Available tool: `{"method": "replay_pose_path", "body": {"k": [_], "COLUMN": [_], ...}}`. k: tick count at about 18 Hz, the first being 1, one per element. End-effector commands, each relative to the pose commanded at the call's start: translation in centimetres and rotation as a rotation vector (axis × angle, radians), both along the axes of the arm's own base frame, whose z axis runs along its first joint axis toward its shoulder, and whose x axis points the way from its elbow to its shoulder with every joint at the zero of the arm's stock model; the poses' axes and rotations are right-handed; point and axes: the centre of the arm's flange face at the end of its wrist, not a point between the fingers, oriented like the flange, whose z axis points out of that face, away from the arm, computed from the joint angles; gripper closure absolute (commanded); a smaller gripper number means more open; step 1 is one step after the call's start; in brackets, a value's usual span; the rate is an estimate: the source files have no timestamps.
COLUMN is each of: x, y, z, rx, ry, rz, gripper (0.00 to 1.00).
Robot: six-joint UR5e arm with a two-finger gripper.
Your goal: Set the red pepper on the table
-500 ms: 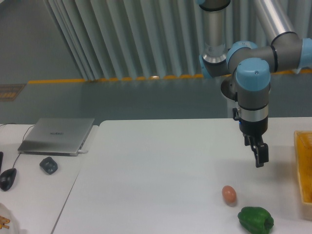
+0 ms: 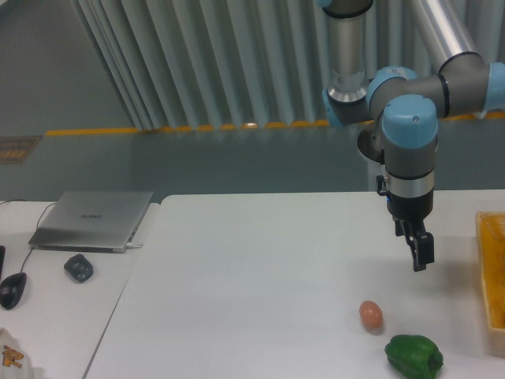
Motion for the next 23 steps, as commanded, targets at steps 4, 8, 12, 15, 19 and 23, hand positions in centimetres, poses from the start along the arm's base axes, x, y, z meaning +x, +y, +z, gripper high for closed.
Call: {"method": "replay_pose_path", "body": {"k": [4,8,12,15,19,23], "x": [0.1,-0.4,-0.7,-1.0,-1.0,-1.1], "y": [-0.3,-0.9,-0.9,-1.1,-1.2,-1.4], "z": [-0.9,-0.7,-0.8,-0.7,-0.5,0.0], "rx": [-0.012,-0.008,0.053,0.055,0.051,0.045], "ry": [-0.012,-0.010,-0.069,-0.067,-0.062,-0.041], "rz": [0.005,0.014,0.037,0.043,0.043,0.047], "gripper": [0.00,0.00,0.00,0.00,0.00,0.00]}}
